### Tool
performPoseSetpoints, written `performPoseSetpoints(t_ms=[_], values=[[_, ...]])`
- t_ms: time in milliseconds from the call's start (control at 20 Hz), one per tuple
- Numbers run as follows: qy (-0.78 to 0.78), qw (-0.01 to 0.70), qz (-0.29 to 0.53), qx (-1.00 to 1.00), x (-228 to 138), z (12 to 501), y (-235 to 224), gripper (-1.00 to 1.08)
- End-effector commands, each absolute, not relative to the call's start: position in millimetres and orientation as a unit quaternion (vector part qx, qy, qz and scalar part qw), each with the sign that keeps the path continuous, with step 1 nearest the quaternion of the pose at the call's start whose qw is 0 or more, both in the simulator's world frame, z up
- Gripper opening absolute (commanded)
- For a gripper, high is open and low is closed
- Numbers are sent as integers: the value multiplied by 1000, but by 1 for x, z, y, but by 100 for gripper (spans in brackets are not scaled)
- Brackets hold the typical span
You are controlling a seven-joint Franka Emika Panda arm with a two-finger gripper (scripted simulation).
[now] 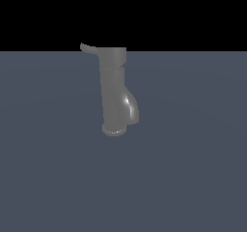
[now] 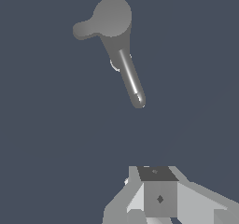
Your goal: Turn on the faucet by rotating a designated handle.
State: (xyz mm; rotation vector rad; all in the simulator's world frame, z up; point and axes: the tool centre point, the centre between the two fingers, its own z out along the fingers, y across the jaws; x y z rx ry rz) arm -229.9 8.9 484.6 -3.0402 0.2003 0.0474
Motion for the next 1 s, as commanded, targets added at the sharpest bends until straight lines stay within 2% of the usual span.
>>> performPoseSetpoints(t_ms=[0,950], values=[[86,47,17,-995,-220,482,11,-100],[293,37,23,-955,-119,443,35,-100]])
